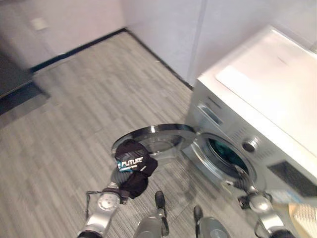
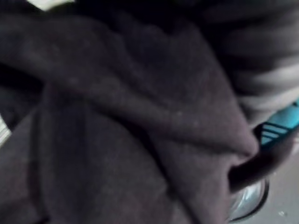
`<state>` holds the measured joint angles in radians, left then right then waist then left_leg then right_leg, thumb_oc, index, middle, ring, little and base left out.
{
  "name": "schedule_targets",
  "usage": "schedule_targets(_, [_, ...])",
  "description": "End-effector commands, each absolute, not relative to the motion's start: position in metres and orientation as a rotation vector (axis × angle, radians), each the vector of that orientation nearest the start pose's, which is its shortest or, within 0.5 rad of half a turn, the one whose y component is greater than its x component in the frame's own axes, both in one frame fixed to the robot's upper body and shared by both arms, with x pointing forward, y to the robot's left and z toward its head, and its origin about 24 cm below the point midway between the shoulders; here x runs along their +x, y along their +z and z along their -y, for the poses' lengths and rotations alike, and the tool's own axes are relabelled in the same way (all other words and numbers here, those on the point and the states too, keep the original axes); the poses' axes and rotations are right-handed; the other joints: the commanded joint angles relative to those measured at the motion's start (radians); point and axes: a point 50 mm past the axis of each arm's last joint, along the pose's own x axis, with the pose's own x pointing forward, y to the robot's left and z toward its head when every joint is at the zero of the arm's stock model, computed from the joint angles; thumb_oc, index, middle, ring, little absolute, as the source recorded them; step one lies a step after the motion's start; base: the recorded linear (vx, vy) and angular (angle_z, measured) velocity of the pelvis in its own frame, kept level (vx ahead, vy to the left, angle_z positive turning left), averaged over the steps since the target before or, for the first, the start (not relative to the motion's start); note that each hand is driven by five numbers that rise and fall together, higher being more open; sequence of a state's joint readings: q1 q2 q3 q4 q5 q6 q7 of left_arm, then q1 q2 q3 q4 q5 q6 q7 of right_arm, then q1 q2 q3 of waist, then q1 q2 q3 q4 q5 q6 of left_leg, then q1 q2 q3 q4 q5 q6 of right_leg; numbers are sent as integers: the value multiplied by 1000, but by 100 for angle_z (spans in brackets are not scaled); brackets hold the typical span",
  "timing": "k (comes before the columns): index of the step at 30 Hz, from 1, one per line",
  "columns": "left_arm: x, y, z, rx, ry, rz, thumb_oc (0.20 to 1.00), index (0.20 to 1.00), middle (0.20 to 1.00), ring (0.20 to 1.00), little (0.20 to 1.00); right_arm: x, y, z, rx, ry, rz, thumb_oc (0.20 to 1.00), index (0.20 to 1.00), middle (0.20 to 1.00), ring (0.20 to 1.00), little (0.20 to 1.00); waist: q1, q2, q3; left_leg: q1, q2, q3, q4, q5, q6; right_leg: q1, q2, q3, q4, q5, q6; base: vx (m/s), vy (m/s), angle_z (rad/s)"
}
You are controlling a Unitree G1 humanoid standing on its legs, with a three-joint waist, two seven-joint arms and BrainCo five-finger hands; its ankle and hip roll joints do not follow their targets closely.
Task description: Grab the laundry basket,head to the washer,open it,put in the laundry and shut it.
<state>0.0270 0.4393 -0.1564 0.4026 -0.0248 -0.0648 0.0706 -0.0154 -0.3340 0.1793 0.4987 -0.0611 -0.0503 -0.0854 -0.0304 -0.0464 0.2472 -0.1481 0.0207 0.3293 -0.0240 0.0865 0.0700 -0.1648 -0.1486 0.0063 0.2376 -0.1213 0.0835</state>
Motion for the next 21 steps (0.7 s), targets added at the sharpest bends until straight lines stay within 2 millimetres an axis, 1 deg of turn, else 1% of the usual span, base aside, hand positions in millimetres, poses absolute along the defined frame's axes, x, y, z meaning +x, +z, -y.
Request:
schedule_targets(1, [226, -14, -238, 480, -16, -257, 200, 200, 200, 200, 200, 219, -53, 224, -461, 8, -434, 1000, 1000, 1000, 1000, 1000, 28, -41, -20, -17, 87, -35, 205, -172, -69, 59, -23, -179, -32, 51, 49, 110, 104, -136])
schedule_targets(2, [226, -15, -238, 482, -21, -260, 200, 200, 200, 200, 200, 220, -53, 221, -468, 21, -429, 1000, 1000, 1000, 1000, 1000, 30, -40, -20, 15, 90, -19, 200, -201, -77, 45, -23, -230, -9, 38, 48, 81, 33, -111])
schedule_targets(4, [223, -15, -241, 484, -19, -270, 200, 200, 200, 200, 200, 222, -51, 220, -472, 24, -421, 1000, 1000, 1000, 1000, 1000, 49, -42, -16, 41, 111, 34, 202, -209, -81, 40, -62, -391, -6, 46, 38, 75, -50, -104])
schedule_targets(5, [222, -16, -239, 479, -30, -277, 200, 200, 200, 200, 200, 222, -51, 217, -470, 34, -418, 1000, 1000, 1000, 1000, 1000, 47, -46, -19, 73, 123, 74, 200, -218, -84, 29, -74, -479, 0, 52, 26, 66, -98, -115])
schedule_targets(6, [222, -16, -239, 479, -30, -278, 200, 200, 200, 200, 200, 222, -51, 217, -470, 34, -419, 1000, 1000, 1000, 1000, 1000, 48, -47, -17, 76, 123, 75, 198, -218, -85, 31, -73, -478, 1, 51, 26, 97, -116, -119])
schedule_targets(7, [222, -17, -238, 479, -37, -280, 200, 200, 200, 200, 200, 220, -52, 217, -468, 33, -424, 1000, 1000, 1000, 1000, 1000, 39, -49, -16, 84, 125, 81, 205, -222, -87, 31, -65, -470, -9, 49, 28, 69, -121, -61])
schedule_targets(8, [221, -18, -237, 479, -44, -281, 200, 200, 200, 200, 200, 217, -54, 219, -460, 28, -432, 1000, 1000, 1000, 1000, 1000, 28, -54, -17, 84, 127, 80, 220, -226, -90, 39, -46, -439, -38, 45, 27, 98, -207, -44])
schedule_targets(9, [221, -20, -235, 475, -51, -287, 200, 200, 200, 200, 200, 214, -55, 220, -454, 23, -440, 1000, 1000, 1000, 1000, 1000, 20, -60, -20, 80, 139, 89, 244, -229, -96, 53, -28, -416, -70, 43, 21, 102, -260, -34])
schedule_targets(11, [221, -22, -230, 455, -66, -291, 200, 200, 200, 200, 200, 211, -56, 223, -461, 20, -447, 1000, 1000, 1000, 1000, 1000, 12, -61, -18, 74, 168, 105, 300, -229, -108, 75, -7, -401, -109, 42, 3, 92, -253, -6])
schedule_targets(12, [221, -23, -227, 448, -75, -292, 200, 200, 200, 200, 200, 209, -56, 225, -460, 16, -446, 1000, 1000, 1000, 1000, 1000, 6, -57, -15, 67, 194, 105, 340, -224, -120, 88, 11, -391, -125, 39, -9, 81, -205, -12])
schedule_targets(13, [221, -24, -224, 445, -86, -296, 200, 200, 200, 200, 200, 208, -55, 227, -459, 13, -444, 1000, 1000, 1000, 1000, 1000, -2, -55, -10, 63, 217, 102, 379, -203, -128, 95, 26, -376, -134, 34, -18, 84, -168, -29])
schedule_targets(14, [222, -24, -221, 441, -93, -292, 200, 200, 200, 200, 200, 208, -54, 228, -468, 17, -442, 1000, 1000, 1000, 1000, 1000, 0, -50, -3, 54, 224, 77, 417, -190, -131, 100, 41, -358, -133, 28, -31, 60, -103, -40])
schedule_targets(15, [223, -24, -219, 434, -97, -286, 200, 200, 200, 200, 200, 209, -52, 231, -485, 17, -437, 1000, 1000, 1000, 1000, 1000, 8, -42, 8, 31, 219, 21, 454, -172, -138, 104, 61, -335, -134, 17, -43, 42, -81, -58])
schedule_targets(16, [225, -24, -215, 434, -108, -281, 200, 200, 200, 200, 200, 210, -52, 233, -496, 14, -439, 1000, 1000, 1000, 1000, 1000, 12, -40, 15, 3, 204, -34, 468, -172, -140, 109, 73, -319, -136, 9, -50, 17, -55, -84])
schedule_targets(17, [225, -24, -215, 433, -108, -280, 200, 200, 200, 200, 200, 210, -52, 233, -496, 12, -438, 1000, 1000, 1000, 1000, 1000, 10, -39, 14, -2, 206, -38, 472, -173, -140, 108, 73, -322, -135, 8, -51, 44, -18, -100])
schedule_targets(18, [227, -23, -211, 430, -114, -271, 200, 200, 200, 200, 200, 212, -49, 235, -506, 12, -426, 1000, 1000, 1000, 1000, 1000, 25, -42, 31, -57, 147, -143, 433, -212, -127, 114, 83, -276, -139, 0, -47, 38, 23, -87])
schedule_targets(19, [227, -23, -210, 430, -115, -270, 200, 200, 200, 200, 200, 212, -48, 236, -506, 10, -426, 1000, 1000, 1000, 1000, 1000, 23, -40, 31, -60, 146, -145, 436, -217, -125, 113, 81, -278, -137, -4, -45, -20, 45, -55])
schedule_targets(20, [231, -21, -208, 422, -111, -256, 200, 200, 200, 200, 200, 214, -47, 236, -502, 6, -416, 1000, 1000, 1000, 1000, 1000, 30, -45, 43, -87, 117, -184, 372, -181, -121, 98, 79, -264, -137, 14, -45, -76, 54, -57])
schedule_targets(21, [234, -18, -206, 418, -113, -240, 200, 200, 200, 200, 200, 217, -46, 236, -503, 0, -410, 1000, 1000, 1000, 1000, 1000, 36, -44, 58, -111, 102, -227, 336, -157, -130, 86, 83, -243, -128, 16, -40, -103, 79, -62])
